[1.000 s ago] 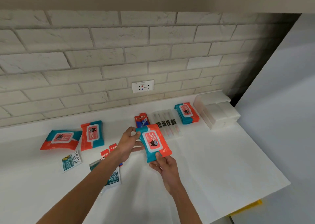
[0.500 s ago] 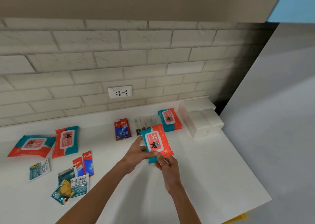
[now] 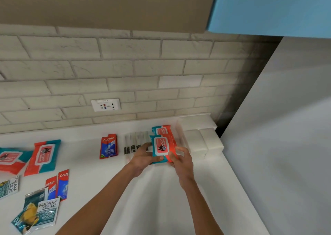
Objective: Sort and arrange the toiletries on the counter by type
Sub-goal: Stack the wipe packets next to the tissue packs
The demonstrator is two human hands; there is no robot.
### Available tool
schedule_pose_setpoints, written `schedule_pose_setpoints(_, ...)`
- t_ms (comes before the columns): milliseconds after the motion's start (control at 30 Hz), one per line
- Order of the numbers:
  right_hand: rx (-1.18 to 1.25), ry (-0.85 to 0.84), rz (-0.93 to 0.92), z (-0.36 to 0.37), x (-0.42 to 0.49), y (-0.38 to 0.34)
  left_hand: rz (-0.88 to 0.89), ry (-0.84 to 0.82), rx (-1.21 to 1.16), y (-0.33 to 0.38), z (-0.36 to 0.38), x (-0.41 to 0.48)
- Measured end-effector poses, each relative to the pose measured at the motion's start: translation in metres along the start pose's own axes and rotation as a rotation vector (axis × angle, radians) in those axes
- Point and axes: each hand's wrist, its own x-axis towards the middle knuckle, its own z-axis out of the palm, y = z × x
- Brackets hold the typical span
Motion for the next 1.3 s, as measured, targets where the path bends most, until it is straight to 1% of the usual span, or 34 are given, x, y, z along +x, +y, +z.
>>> schedule_pose_setpoints(233,-0.030,0.086,-0.029,0.013,0.056,-0.003,0.033,0.100,0.028,0.017,0.015,0.045)
schedule_pose_setpoints(400,-0.116,0.081,-0.025,0.021,0.083,-0.010,0.009,0.171,0.049,0.025,0.022,0.074)
schedule_pose_setpoints(533,-0.184,0.111,-0.021,0.021,0.103,-0.005,-0.034,0.200,0.077,0.028,0.025,0.090)
schedule_pose_setpoints(733,-0.194,0.137,-0.029,0.032,0.118,0.010,-0.040,0.298,0.232,0.023,0.022,0.111)
schedule_pose_setpoints(833,-0.193,0.155,-0.043,0.038,0.121,0.014,-0.019,0.346,0.264,0.024,0.024,0.111)
schedule_pose_setpoints(967,-0.197,0.149,-0.107,0.039,0.116,0.014,0.042,0.346,0.310,0.023,0.027,0.108)
schedule_pose_setpoints(1033,-0.158,0.132,-0.126,0.039,0.113,0.012,0.074,0.343,0.354,0.016,0.028,0.107)
schedule_pose_setpoints(1100,0.020,0.122,-0.118,0.039,0.110,0.013,0.094,0.345,0.394,0.008,0.028,0.108)
schedule_pose_setpoints(1167,0.206,0.103,-0.070,0.040,0.106,0.011,0.110,0.353,0.446,0.001,0.028,0.108)
schedule_pose_setpoints(1233,0.299,0.042,-0.056,0.039,0.105,0.011,0.136,0.352,0.502,-0.001,0.028,0.109)
schedule_pose_setpoints(1300,0.314,-0.018,-0.063,0.035,0.105,0.014,0.172,0.341,0.542,-0.002,0.028,0.108)
